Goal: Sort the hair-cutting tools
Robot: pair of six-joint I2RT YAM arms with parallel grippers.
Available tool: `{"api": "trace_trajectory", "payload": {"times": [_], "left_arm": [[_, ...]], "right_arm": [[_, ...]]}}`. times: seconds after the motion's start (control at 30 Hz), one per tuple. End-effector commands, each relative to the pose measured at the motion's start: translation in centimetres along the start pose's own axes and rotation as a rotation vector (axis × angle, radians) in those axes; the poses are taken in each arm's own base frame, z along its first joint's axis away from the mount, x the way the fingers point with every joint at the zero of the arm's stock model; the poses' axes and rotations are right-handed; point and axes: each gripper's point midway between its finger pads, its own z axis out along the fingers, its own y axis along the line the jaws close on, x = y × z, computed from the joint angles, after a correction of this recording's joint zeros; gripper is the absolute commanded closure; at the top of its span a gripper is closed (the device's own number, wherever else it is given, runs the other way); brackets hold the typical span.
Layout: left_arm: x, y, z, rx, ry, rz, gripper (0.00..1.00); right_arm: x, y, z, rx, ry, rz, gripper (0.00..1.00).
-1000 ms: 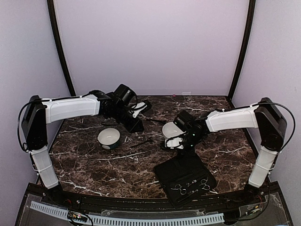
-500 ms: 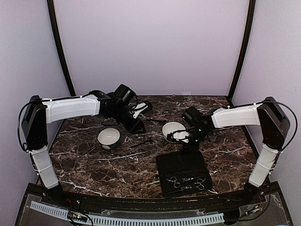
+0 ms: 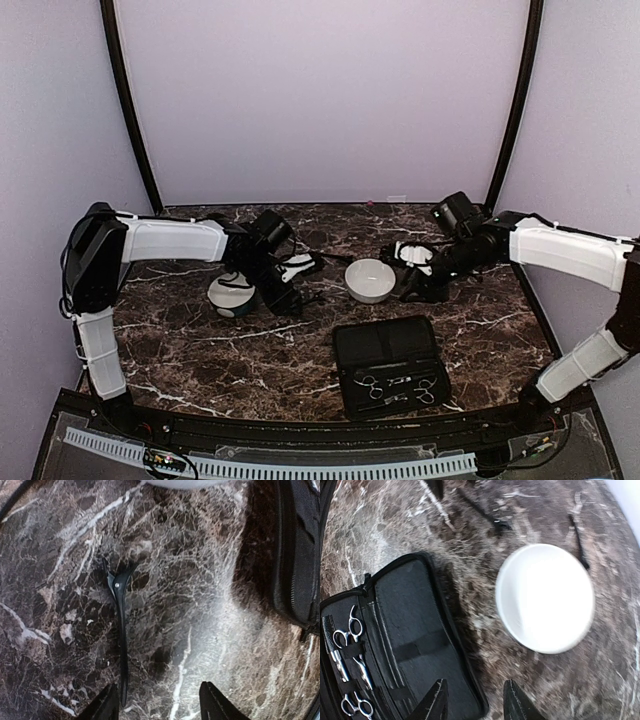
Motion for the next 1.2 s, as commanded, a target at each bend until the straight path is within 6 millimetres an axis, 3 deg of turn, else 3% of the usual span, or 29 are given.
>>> {"api": "trace_trajectory", "payload": {"times": [0.0, 0.1, 0.33, 0.53, 0.73, 0.97, 1.17], "left_arm": [[0.9, 1.3, 1.5, -0.06, 0.063, 0.033, 0.45], [1.2, 2.6, 2.4, -0.115, 0.085, 0.032, 0.49], [1.8, 2.9, 4.5, -0.095, 0.128, 0.009, 0.66], [1.8, 2.6, 5.0, -0.072, 0.138, 0.01, 0.85], [0.6, 2.5, 4.0, -0.065, 0.128, -0.014, 1.0], [-1.6, 1.8, 1.1, -0.077, 0.06, -0.024, 1.0], [-3.4, -0.1, -1.2, -0.045, -0.029, -0.002, 1.0]], "right_arm": [[1.0, -1.3, -1.6, 0.077, -0.082, 0.033, 0.6], [1.6, -2.4, -2.1, 0.142, -0.088, 0.046, 0.59], [1.2, -1.4, -1.6, 0.092, -0.135, 0.044, 0.59], [1.5, -1.6, -1.9, 0.123, -0.13, 0.027, 0.59], [1.8, -1.8, -1.6, 0.134, -0.123, 0.038, 0.59], [2.4, -2.3, -0.8, 0.145, -0.094, 0.055, 0.58], [2.6, -2.5, -0.3, 0.128, -0.071, 0.076, 0.58]]}}
